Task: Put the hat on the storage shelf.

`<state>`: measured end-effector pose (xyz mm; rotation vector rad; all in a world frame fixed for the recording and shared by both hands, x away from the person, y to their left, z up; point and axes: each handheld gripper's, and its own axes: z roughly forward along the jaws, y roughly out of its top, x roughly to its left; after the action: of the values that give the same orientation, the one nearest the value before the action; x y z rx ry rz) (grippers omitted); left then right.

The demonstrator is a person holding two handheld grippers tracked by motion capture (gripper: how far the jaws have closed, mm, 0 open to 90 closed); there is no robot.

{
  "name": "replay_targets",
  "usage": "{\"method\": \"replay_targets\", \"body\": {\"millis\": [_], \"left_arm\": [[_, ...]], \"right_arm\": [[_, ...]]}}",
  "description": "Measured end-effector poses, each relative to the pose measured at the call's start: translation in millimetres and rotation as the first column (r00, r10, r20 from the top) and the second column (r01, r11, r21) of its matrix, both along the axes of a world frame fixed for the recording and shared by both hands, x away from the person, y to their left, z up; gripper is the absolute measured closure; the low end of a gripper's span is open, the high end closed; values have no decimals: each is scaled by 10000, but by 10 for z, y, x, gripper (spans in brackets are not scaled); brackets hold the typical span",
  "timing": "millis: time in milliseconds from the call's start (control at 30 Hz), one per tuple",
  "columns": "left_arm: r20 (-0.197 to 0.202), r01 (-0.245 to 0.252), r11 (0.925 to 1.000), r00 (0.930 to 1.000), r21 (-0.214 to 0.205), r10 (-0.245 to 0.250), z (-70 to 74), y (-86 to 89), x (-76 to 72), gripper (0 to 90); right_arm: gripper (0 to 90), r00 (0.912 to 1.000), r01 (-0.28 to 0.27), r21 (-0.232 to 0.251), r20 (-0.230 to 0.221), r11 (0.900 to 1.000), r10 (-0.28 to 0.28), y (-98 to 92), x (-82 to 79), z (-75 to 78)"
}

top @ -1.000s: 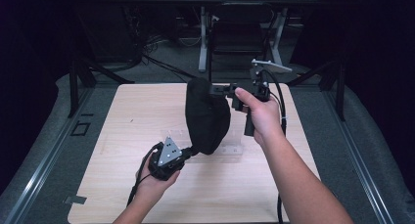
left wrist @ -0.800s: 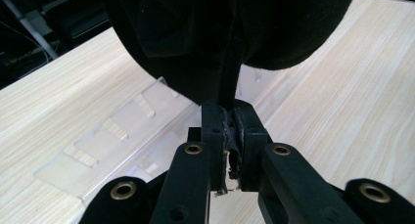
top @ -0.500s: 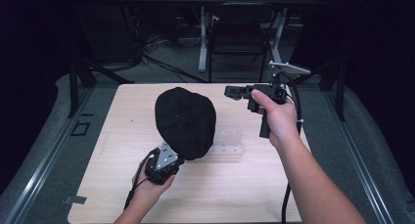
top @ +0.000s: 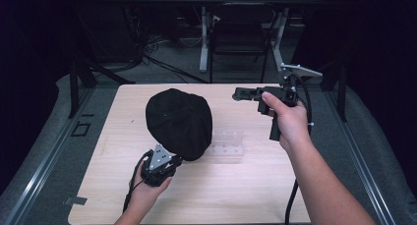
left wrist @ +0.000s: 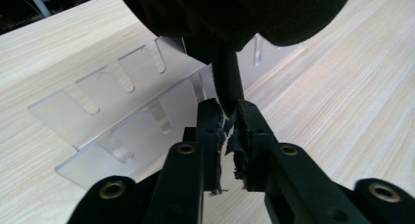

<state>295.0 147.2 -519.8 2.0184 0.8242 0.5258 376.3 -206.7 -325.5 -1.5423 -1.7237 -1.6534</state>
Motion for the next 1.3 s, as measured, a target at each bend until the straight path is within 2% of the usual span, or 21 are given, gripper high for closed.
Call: {"method": "replay_targets", "body": {"millis": [33, 233, 467, 600, 633, 700, 767, 800, 867, 967, 1033, 1100, 1300], "left_arm": [[-24, -41, 9999, 10000, -116, 40, 6, 32, -7, 785], [-17, -284, 9994, 9996, -192, 283, 1, 101, -22, 682], [-124, -583, 9980, 9982, -248, 580, -19, 209, -34, 627], [-386, -736, 9956, 9967, -583, 714, -23, 284, -52, 580], [-584, -751, 9933, 9958, -874, 702, -15, 318, -76, 564], [-581, -743, 9930, 9959, -922, 692, -5, 336, -95, 553], [-579, -802, 9922, 9955, -957, 748, 23, 382, -143, 511], [-579, -802, 9922, 9955, -957, 748, 23, 382, -143, 496], [-620, -884, 9914, 9947, -962, 826, 23, 442, -180, 495], [-595, -1012, 9907, 9936, -904, 961, 7, 487, -194, 494], [-646, -1138, 9882, 9921, -1022, 1076, -17, 540, -202, 494], [-806, -1329, 9834, 9891, -1234, 1236, -66, 626, -230, 494], [-1109, -1554, 9806, 9836, -1194, 1424, -156, 755, -235, 492]], "right_arm": [[790, 10000, 42, -63, 0, 10000, -42, -24, -12, 2], [783, 9998, 173, -178, 29, 9997, -172, -112, -38, -4], [777, 9995, 326, -330, 9, 9989, -326, -195, -63, -12], [770, 9992, 397, -428, 89, 9983, -394, -241, -96, 0], [767, 9991, 398, -589, 144, 9975, -391, -262, -117, 6], [766, 9989, 445, -671, 177, 9968, -434, -267, -126, 9], [755, 9986, 466, -1124, 292, 9926, -436, -290, -174, 21], [755, 9986, 466, -1124, 292, 9926, -436, -290, -174, 21], [746, 9981, 509, -1380, 406, 9891, -457, -303, -221, 27], [740, 9981, 461, -1402, 465, 9890, -399, -318, -258, 37], [728, 9977, 443, -1495, 570, 9878, -361, -344, -307, 51], [718, 9973, 463, -1631, 643, 9855, -362, -361, -338, 53], [698, 9969, 478, -1716, 690, 9840, -364, -391, -396, 20]]}}
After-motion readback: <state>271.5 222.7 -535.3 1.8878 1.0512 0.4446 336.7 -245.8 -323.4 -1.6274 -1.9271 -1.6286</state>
